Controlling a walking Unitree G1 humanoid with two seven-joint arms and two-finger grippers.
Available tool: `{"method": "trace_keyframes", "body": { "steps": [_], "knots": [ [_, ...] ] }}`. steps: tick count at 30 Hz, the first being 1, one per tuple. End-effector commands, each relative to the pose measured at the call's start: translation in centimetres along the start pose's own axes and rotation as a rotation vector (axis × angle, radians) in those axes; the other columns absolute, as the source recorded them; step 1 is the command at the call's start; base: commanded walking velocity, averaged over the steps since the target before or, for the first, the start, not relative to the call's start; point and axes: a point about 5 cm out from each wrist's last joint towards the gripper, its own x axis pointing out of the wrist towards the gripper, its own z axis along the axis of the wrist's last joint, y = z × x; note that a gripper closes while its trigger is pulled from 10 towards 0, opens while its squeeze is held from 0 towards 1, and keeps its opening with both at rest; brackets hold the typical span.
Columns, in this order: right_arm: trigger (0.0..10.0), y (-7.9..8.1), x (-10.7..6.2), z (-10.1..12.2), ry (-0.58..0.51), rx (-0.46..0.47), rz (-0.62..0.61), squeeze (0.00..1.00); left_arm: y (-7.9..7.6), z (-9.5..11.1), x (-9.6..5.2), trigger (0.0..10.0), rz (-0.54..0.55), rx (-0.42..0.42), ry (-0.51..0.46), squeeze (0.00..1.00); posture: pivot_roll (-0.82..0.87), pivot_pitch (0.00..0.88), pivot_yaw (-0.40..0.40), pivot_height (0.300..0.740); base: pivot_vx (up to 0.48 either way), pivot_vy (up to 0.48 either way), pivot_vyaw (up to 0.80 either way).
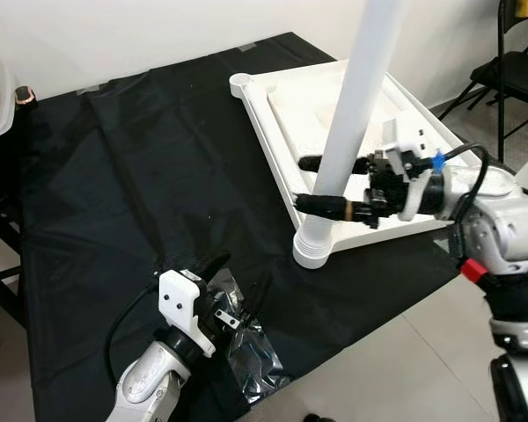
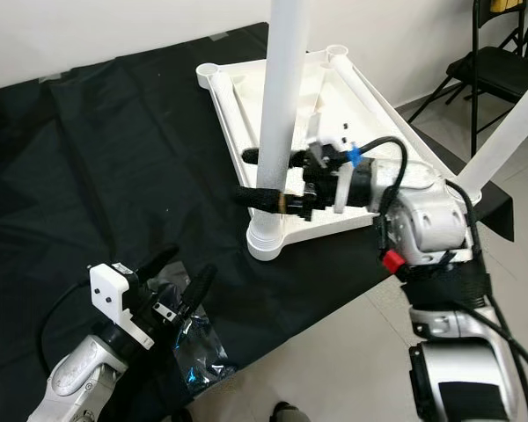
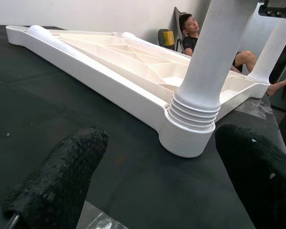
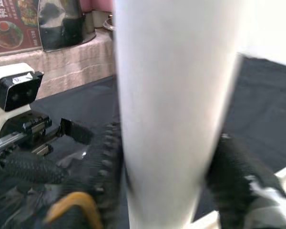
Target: Building children table
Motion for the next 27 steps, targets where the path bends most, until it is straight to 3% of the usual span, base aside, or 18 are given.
{"method": "trace_keyframes", "body": {
  "steps": [1, 5, 10, 12, 13, 14, 15, 16, 17, 20, 26, 27],
  "knots": [
    [0.0, -0.2, -0.5, 0.3, -0.018, -0.006, 0.021, 0.0, -0.2, -0.1, -0.2, 10.0, -0.002, 0.0, 0.012, 0.0, 0.03, 0.218, -0.005, 0.74, 0.0, 0.0, 0.0],
    [0.0, 0.0, -1.3, -0.4, -0.003, 0.02, 0.018, 0.0, -0.2, -0.1, -0.1, 10.0, -0.002, -0.001, 0.011, 0.0, 0.03, 0.218, -0.005, 0.74, 0.0, 0.0, 0.0],
    [0.0, 1.8, -1.8, -4.5, 0.013, 0.177, -0.169, 0.0, -0.1, 0.0, -0.2, 10.0, 0.003, 0.0, 0.007, 0.0, 0.01, 0.223, -0.017, 0.74, 0.0, 0.0, 0.0],
    [0.0, 1.8, -1.8, -4.5, 0.013, 0.177, -0.169, 0.0, -0.1, 0.0, -0.2, 10.0, 0.003, 0.0, 0.007, 0.0, 0.01, 0.223, -0.017, 0.74, 0.0, 0.0, 0.0],
    [0.0, 2.2, -1.3, -6.1, 0.065, 0.204, -0.277, 0.0, -0.1, 0.0, -0.3, 10.0, 0.004, 0.0, 0.006, 0.0, 0.01, 0.225, -0.014, 0.74, 0.0, 0.0, 0.0],
    [0.0, 2.3, -0.9, -8.0, 0.115, 0.226, -0.527, 0.0, 0.0, 0.0, -0.4, 10.0, 0.005, 0.001, 0.007, 0.0, 0.01, 0.226, -0.011, 0.74, 0.0, 0.0, 0.0],
    [0.0, 3.7, -1.0, -9.4, 0.154, 0.245, -0.835, 0.0, 0.1, 0.1, -0.4, 10.0, 0.002, 0.002, 0.008, 0.0, 0.0, 0.227, -0.006, 0.74, 0.0, 0.0, 0.0],
    [0.0, 4.7, -1.7, -10.0, 0.181, 0.258, -1.054, 0.0, 0.1, 0.0, -0.4, 10.0, 0.0, 0.004, 0.01, 0.0, 0.0, 0.227, -0.006, 0.74, 0.0, 0.0, 0.0],
    [0.0, 5.8, -1.8, -10.4, 0.199, 0.269, -1.152, 0.0, 0.2, 0.0, -0.4, 10.0, -0.002, 0.004, 0.011, 0.0, 0.0, 0.222, 0.0, 0.74, 0.0, 0.0, 0.0],
    [0.0, 6.8, -1.1, -10.7, 0.21, 0.28, -1.154, 0.0, 0.3, 0.0, -0.4, 10.0, -0.003, 0.003, 0.013, 0.0, -0.02, 0.215, 0.006, 0.74, 0.0, 0.0, 0.0],
    [0.0, 6.6, 0.8, -10.7, 0.187, 0.285, -1.088, 0.0, 0.3, -0.3, -0.2, 10.0, -0.014, 0.002, 0.019, 0.0, -0.01, 0.198, 0.001, 0.74, 0.0, 0.0, 0.0],
    [4.3, 6.6, 0.9, -10.7, 0.182, 0.281, -1.08, 0.0, 0.3, -0.3, -0.2, 10.0, -0.014, 0.002, 0.019, 0.0, -0.01, 0.198, 0.001, 0.74, 0.0, 0.0, 0.0]
  ]
}}
